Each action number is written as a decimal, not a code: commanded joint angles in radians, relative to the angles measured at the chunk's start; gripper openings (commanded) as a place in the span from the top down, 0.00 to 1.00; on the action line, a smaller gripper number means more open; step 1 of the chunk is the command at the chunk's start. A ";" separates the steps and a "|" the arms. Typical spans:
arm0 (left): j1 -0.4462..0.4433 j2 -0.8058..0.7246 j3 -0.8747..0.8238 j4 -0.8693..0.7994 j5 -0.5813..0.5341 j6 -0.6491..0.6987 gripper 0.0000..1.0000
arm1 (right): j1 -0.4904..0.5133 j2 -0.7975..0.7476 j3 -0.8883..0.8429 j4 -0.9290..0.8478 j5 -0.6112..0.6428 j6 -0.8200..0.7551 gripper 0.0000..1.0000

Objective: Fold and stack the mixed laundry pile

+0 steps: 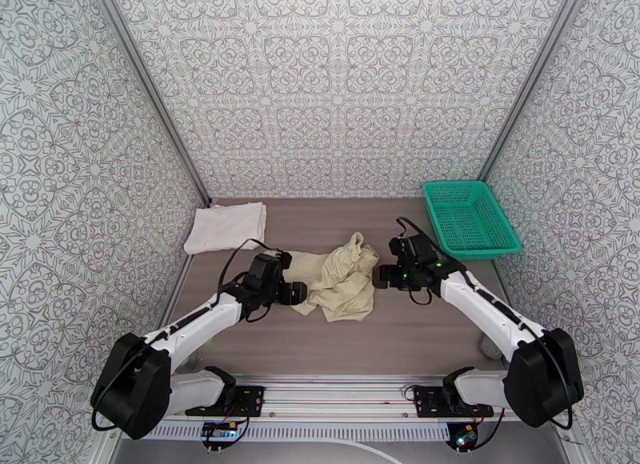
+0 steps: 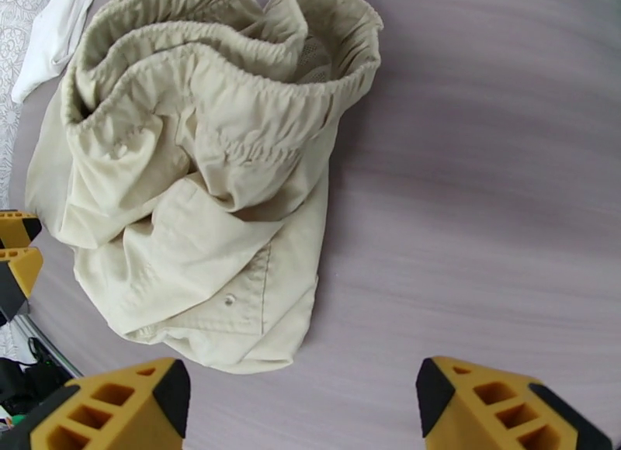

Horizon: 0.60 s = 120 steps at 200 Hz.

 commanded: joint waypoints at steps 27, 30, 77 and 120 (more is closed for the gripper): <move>-0.033 0.036 0.150 -0.096 -0.020 0.112 0.25 | -0.088 0.134 0.191 0.045 -0.162 0.029 0.24; -0.029 0.042 0.156 -0.103 -0.025 0.112 0.25 | -0.085 0.141 0.208 0.037 -0.162 0.029 0.25; 0.106 0.033 0.144 -0.200 -0.075 0.014 0.18 | 0.028 0.214 0.384 -0.083 -0.087 0.155 0.31; 0.301 0.038 0.080 -0.203 0.024 -0.121 0.15 | 0.149 0.275 0.417 -0.056 -0.038 0.359 0.33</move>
